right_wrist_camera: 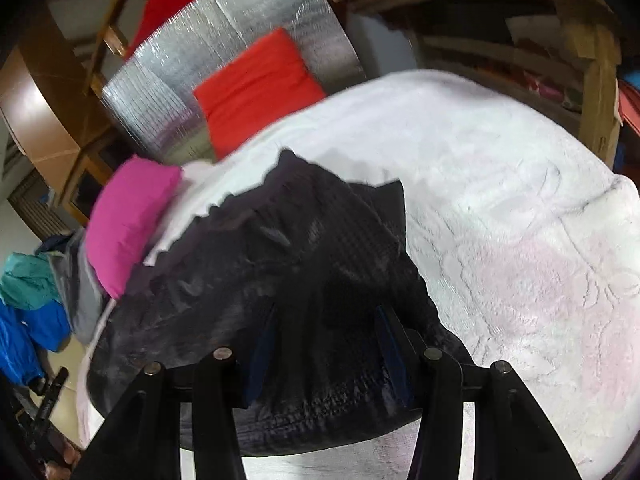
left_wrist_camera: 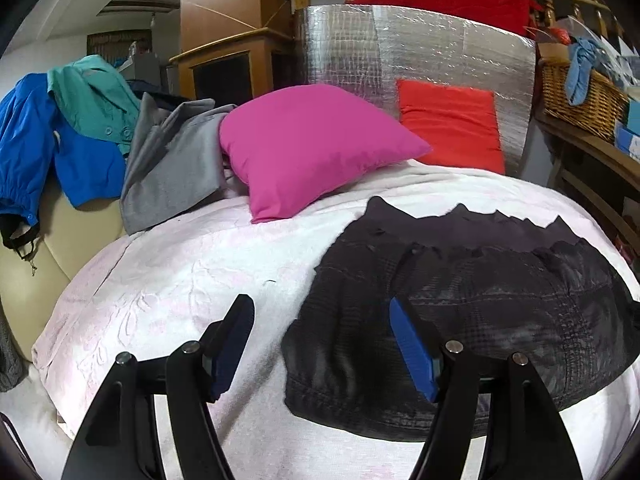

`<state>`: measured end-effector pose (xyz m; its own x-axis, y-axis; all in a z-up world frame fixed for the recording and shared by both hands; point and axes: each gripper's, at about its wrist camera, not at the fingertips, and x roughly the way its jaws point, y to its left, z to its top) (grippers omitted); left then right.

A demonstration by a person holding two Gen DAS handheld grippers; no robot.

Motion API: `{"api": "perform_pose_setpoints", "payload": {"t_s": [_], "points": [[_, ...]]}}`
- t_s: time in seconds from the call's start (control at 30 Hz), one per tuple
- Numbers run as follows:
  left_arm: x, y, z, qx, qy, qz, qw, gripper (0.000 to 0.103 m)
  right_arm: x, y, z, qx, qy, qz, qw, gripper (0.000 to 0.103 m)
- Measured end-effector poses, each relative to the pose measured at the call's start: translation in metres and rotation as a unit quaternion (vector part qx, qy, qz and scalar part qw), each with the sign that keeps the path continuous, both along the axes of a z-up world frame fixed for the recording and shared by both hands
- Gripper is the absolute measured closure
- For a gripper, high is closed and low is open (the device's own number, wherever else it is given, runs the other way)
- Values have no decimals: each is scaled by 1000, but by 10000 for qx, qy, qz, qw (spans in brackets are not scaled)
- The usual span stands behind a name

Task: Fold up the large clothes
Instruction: 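Press the folded jacket flat with both grippers and release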

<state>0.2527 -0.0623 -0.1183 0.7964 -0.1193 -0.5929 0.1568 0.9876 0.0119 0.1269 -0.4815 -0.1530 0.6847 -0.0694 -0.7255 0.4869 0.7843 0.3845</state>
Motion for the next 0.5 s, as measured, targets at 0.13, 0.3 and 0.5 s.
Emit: {"api": "perform_pose_setpoints", "payload": {"t_s": [0.13, 0.3, 0.5], "points": [[8, -22, -18, 242, 447, -283, 9983, 24, 7, 3, -7, -173, 255, 57, 9995, 49], [20, -43, -46, 791, 1061, -222, 9910, 24, -7, 5, 9, -205, -88, -15, 9998, 49], [-13, -59, -22, 467, 253, -818, 9952, 17, -15, 32, 31, -986, -515, 277, 9934, 48]]}}
